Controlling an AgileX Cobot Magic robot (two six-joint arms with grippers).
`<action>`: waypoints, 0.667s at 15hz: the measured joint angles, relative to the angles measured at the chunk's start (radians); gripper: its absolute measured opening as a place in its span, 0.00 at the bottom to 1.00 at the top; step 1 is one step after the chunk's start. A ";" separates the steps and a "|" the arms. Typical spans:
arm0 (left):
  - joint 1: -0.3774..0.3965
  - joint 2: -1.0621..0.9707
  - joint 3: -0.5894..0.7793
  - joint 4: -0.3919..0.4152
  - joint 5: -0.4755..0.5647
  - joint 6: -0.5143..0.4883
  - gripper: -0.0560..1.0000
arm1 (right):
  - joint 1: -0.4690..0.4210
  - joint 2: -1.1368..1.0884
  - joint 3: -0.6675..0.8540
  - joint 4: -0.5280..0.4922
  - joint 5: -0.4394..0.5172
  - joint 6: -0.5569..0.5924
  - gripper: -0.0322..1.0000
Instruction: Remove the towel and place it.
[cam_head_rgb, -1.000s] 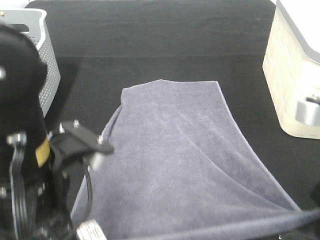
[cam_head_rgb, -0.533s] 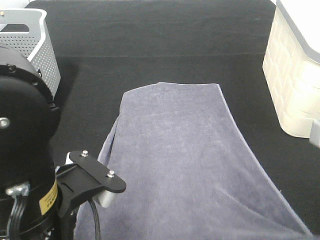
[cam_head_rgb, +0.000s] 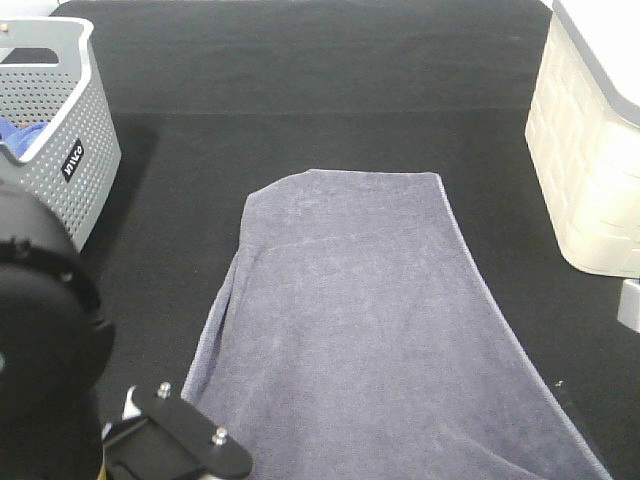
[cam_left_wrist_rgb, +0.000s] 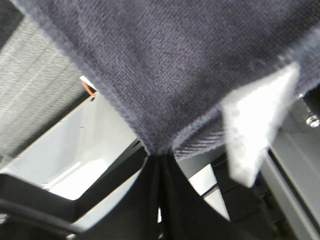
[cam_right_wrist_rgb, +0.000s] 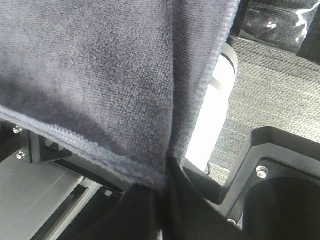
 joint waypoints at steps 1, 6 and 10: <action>0.000 0.000 0.019 -0.016 -0.026 0.000 0.05 | 0.000 0.000 0.000 0.000 0.000 -0.001 0.03; 0.000 0.000 0.042 -0.032 -0.147 -0.006 0.05 | 0.000 0.000 0.000 -0.001 0.000 -0.001 0.03; 0.000 0.000 0.042 -0.034 -0.154 -0.008 0.05 | 0.000 0.000 0.000 -0.001 0.000 -0.001 0.03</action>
